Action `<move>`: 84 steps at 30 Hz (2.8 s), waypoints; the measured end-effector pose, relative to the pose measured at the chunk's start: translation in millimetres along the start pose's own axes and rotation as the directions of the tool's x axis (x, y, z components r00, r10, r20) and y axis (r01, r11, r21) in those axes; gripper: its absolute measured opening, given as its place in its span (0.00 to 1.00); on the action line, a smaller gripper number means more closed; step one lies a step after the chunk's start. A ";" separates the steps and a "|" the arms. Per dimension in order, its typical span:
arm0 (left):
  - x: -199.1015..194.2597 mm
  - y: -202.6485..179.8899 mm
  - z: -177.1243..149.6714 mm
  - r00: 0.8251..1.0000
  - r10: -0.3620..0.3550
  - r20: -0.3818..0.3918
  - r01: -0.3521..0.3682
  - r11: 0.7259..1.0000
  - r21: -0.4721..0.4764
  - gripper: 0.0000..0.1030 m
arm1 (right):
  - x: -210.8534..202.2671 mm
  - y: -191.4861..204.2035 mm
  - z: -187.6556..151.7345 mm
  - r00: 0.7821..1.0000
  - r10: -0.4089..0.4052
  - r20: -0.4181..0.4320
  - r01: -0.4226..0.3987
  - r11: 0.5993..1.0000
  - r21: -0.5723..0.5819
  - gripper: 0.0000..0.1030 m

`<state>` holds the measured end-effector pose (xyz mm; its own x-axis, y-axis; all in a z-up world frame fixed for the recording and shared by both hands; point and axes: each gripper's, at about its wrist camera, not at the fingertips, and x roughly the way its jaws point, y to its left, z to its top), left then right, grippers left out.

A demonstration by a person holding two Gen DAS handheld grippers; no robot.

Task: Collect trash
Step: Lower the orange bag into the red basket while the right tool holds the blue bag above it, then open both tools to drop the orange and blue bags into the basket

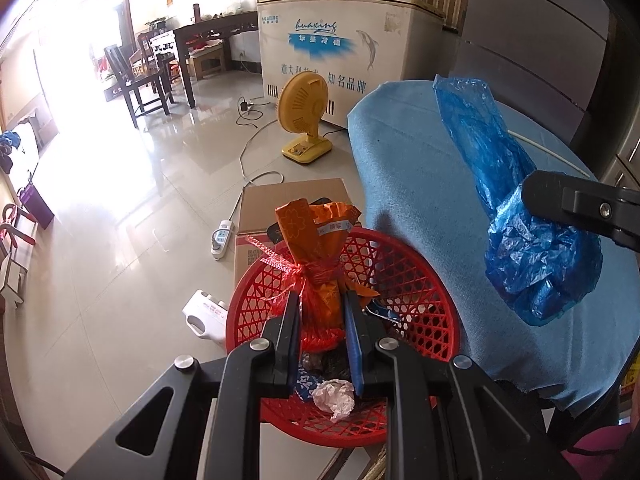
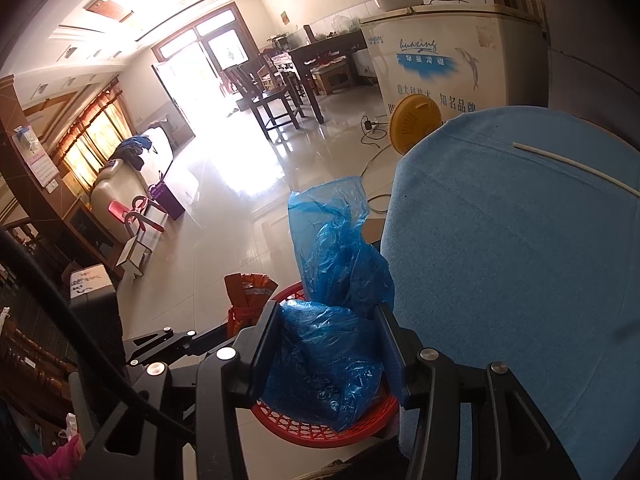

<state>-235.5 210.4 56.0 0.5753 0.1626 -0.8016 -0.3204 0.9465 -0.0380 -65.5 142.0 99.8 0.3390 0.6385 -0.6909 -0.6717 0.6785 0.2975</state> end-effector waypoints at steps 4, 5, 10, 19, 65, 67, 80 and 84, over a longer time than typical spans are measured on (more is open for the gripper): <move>0.4 -0.5 0.4 1.000 0.000 -0.002 0.000 1.000 -0.001 0.20 | 1.1 0.5 -1.3 1.000 0.004 -0.005 -0.004 1.000 0.002 0.49; 0.2 -1.0 0.4 1.000 0.001 -0.001 -0.001 1.000 0.001 0.20 | 1.2 0.3 -1.3 1.000 0.005 -0.006 -0.005 1.000 0.003 0.49; 0.9 -1.1 -0.1 1.000 0.000 -0.002 0.000 1.000 0.001 0.20 | 1.6 -0.5 -1.0 1.000 0.008 -0.008 -0.008 1.000 0.006 0.49; 3.3 2.1 -0.2 1.000 0.000 -0.010 0.000 1.000 -0.001 0.20 | 4.7 -3.5 -1.1 1.000 0.004 -0.016 -0.004 1.000 0.009 0.49; 14.0 -4.7 -7.6 0.999 0.011 -0.033 -0.011 1.000 0.018 0.21 | 18.4 -7.0 -1.1 0.999 0.009 -0.039 -0.008 1.000 0.027 0.49; 13.7 -4.7 -7.6 0.999 0.012 -0.032 -0.012 1.000 0.019 0.21 | 18.7 -5.6 -2.1 0.999 0.005 -0.038 -0.005 1.000 0.024 0.50; 12.3 -5.4 -5.9 1.000 0.009 -0.024 -0.008 1.000 0.023 0.21 | 23.2 1.7 -6.7 0.999 -0.006 -0.031 0.006 1.000 0.004 0.50; 11.4 -6.0 -5.8 1.000 0.009 -0.021 -0.008 1.000 0.023 0.21 | 24.6 4.2 -8.1 0.999 -0.016 -0.033 0.016 1.000 -0.002 0.50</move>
<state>-231.3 205.0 43.6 0.5568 0.1649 -0.8141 -0.3080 0.9512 -0.0180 -65.3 157.6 78.8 0.3276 0.6154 -0.7170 -0.6676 0.6877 0.2852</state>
